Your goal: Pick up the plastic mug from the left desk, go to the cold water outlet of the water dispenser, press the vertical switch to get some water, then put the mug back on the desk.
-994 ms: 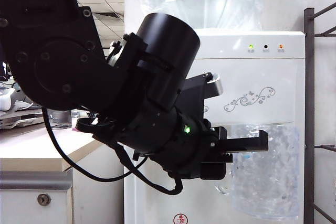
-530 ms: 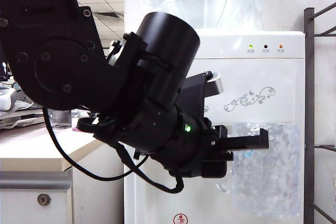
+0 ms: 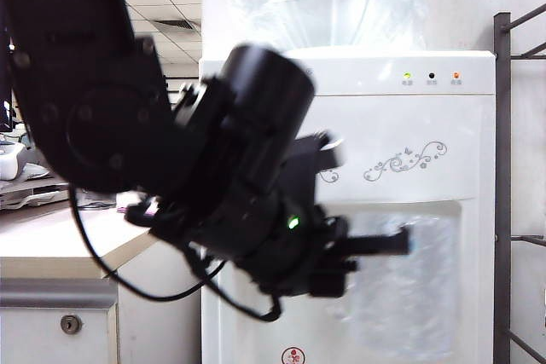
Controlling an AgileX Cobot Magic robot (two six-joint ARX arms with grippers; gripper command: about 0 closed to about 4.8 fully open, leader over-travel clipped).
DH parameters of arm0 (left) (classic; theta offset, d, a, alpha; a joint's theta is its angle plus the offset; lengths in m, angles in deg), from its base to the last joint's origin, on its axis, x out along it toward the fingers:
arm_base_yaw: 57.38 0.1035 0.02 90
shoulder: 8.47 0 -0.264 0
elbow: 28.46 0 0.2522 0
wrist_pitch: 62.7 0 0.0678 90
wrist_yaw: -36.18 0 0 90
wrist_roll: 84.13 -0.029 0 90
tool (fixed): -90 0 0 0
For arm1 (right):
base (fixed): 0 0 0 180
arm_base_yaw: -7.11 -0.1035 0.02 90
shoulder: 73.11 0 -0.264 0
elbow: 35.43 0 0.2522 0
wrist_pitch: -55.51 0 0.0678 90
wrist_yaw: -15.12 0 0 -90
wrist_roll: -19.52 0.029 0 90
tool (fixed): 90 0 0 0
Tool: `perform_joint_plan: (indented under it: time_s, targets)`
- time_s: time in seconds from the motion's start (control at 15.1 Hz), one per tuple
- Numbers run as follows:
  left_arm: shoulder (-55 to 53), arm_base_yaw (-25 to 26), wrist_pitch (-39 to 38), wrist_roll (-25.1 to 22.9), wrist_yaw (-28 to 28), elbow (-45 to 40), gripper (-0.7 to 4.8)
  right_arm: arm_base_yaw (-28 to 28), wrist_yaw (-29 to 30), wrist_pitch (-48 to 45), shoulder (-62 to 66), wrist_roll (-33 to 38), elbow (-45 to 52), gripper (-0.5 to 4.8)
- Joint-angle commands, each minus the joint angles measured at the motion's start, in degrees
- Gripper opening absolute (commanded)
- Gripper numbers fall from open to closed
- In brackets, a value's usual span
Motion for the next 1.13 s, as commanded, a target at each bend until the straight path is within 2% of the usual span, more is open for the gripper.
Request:
perform_joint_plan:
  time_s: [0.07,0.27,0.53,0.6,0.66,0.86,0.93,0.99,1.13]
  targets:
    - [-1.75,1.55,1.29,0.35,0.22,0.85,-0.06,-0.04,-0.04,-0.79,-0.04,-0.09,-0.20,-0.01]
    - [-3.72,2.84,0.79,2.56,0.94,2.62,-0.06,-0.04,-0.04,-0.79,-0.04,-0.09,-0.20,-0.01]
    - [-3.72,2.71,3.10,2.67,1.73,2.62,-0.06,-0.04,-0.04,-0.79,-0.07,-0.09,-0.20,-0.01]
    - [-3.72,2.73,4.66,2.69,3.39,2.62,-0.06,-0.04,-0.04,-0.79,-0.04,-0.09,-0.20,-0.01]
    - [-3.72,2.69,4.90,2.64,8.31,2.60,-0.06,-0.04,-0.04,-0.79,-0.04,-0.09,-0.20,-0.01]
    - [-3.72,1.90,5.55,1.95,8.22,2.56,-0.06,-0.04,-0.04,-0.79,-0.04,-0.09,-0.20,-0.01]
    - [-3.72,1.25,6.38,0.22,7.91,2.56,-0.06,-0.04,-0.02,-0.79,-0.07,-0.09,-0.20,-0.01]
    - [-3.37,-0.20,9.81,-1.09,5.42,2.56,-0.06,-0.04,-0.04,-0.79,-0.07,-0.09,-0.20,-0.01]
    - [-2.95,-0.48,11.63,-1.36,5.44,2.54,-0.06,-0.04,-0.04,-0.39,-0.04,-0.09,-0.17,-0.01]
